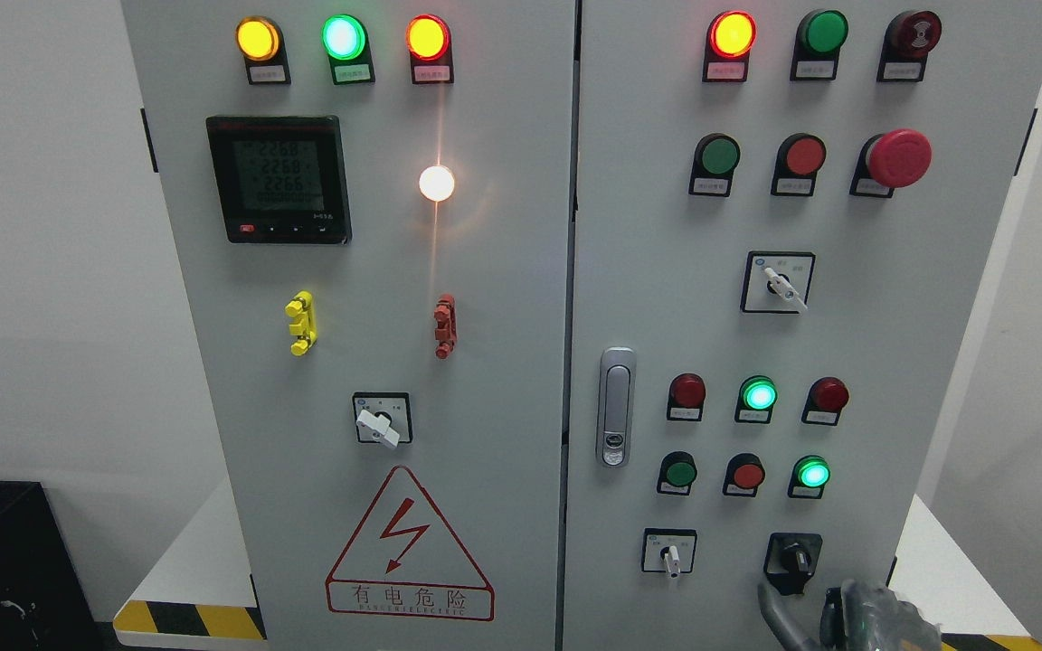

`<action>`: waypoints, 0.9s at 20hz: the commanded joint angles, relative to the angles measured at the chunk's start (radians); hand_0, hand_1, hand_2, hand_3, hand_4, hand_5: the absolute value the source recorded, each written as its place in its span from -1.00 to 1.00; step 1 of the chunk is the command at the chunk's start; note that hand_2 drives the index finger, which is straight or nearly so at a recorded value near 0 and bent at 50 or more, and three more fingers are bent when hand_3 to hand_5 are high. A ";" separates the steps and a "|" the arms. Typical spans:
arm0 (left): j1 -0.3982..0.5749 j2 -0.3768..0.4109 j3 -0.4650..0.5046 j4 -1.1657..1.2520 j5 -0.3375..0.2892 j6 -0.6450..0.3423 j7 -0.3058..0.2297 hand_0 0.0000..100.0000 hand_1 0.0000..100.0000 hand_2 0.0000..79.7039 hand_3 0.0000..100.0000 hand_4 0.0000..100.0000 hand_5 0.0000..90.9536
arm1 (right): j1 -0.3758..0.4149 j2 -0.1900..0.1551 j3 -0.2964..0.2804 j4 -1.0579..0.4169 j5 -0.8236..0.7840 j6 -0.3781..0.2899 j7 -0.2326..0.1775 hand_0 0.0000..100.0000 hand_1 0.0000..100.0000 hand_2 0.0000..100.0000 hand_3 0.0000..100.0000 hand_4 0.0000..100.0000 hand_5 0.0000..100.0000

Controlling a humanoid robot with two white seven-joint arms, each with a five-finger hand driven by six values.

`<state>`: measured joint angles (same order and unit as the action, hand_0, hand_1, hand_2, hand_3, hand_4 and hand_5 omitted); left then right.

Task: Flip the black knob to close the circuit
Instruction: 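Raise the right hand up toward the black rotary knob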

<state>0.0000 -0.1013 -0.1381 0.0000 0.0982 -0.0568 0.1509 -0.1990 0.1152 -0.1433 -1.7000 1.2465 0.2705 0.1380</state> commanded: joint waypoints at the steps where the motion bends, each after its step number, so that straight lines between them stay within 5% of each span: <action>1: 0.021 0.000 0.000 -0.029 0.000 0.000 -0.001 -0.76 0.11 -1.00 -1.00 -1.00 -1.00 | -0.010 0.000 -0.013 0.011 0.022 0.000 -0.001 -1.00 -1.00 0.88 1.00 1.00 1.00; 18: 0.023 0.000 0.000 -0.029 0.000 0.000 -0.001 -0.76 0.11 -1.00 -1.00 -1.00 -1.00 | -0.017 0.003 -0.030 0.037 0.051 0.000 -0.011 -1.00 -0.96 0.86 1.00 1.00 1.00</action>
<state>0.0000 -0.1013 -0.1381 0.0000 0.0982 -0.0568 0.1509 -0.2109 0.1174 -0.1607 -1.6766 1.2942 0.2706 0.1279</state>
